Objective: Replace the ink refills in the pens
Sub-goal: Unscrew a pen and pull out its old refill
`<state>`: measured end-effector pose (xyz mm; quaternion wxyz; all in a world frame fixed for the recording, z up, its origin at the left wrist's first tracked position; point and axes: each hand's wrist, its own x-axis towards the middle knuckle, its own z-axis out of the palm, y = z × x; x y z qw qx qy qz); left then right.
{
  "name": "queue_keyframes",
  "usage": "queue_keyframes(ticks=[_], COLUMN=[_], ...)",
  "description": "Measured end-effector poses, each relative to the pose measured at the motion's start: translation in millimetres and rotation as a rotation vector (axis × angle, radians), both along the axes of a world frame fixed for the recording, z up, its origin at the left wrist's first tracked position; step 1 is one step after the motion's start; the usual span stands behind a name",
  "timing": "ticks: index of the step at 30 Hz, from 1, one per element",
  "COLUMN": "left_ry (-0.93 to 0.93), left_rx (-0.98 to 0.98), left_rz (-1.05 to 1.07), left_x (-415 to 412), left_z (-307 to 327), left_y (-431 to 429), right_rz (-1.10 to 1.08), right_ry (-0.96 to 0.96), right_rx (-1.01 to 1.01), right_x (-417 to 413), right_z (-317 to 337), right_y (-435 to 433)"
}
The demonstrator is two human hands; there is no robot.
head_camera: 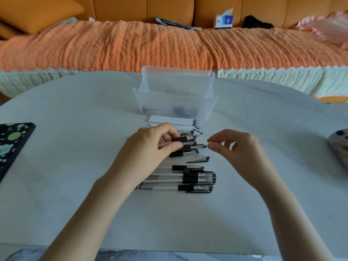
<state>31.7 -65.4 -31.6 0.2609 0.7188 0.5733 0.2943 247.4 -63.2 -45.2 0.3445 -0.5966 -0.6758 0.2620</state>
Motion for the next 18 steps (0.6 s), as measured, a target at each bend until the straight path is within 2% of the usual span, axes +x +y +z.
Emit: queue_keyframes(ticks=[2,4,12,15,18], left_ry=[-0.014,-0.022,-0.004,-0.02,-0.047], left_rx=[-0.01,-0.017,-0.01,-0.009,-0.005], left_rz=[-0.001,-0.006,-0.029,-0.036,-0.038], left_x=[0.9,2.0,5.7,7.1,9.7], left_z=[0.3,0.3,-2.0,-3.5,-5.6], left_y=[0.1,0.2,1.3,2.2,2.6], right_rz=[0.015,0.037,0.07,0.043,-0.027], right_ry=[-0.165,-0.241,-0.242,-0.177,0.075], right_rx=[0.011,0.003,-0.052,-0.037,-0.036], right_x=[-0.7,-1.1,-3.3,-3.3,-3.8], right_z=[-6.5,-10.3,-11.3,-8.6,-0.1], right_y=[0.8,1.0,2.5,2.5,0.9])
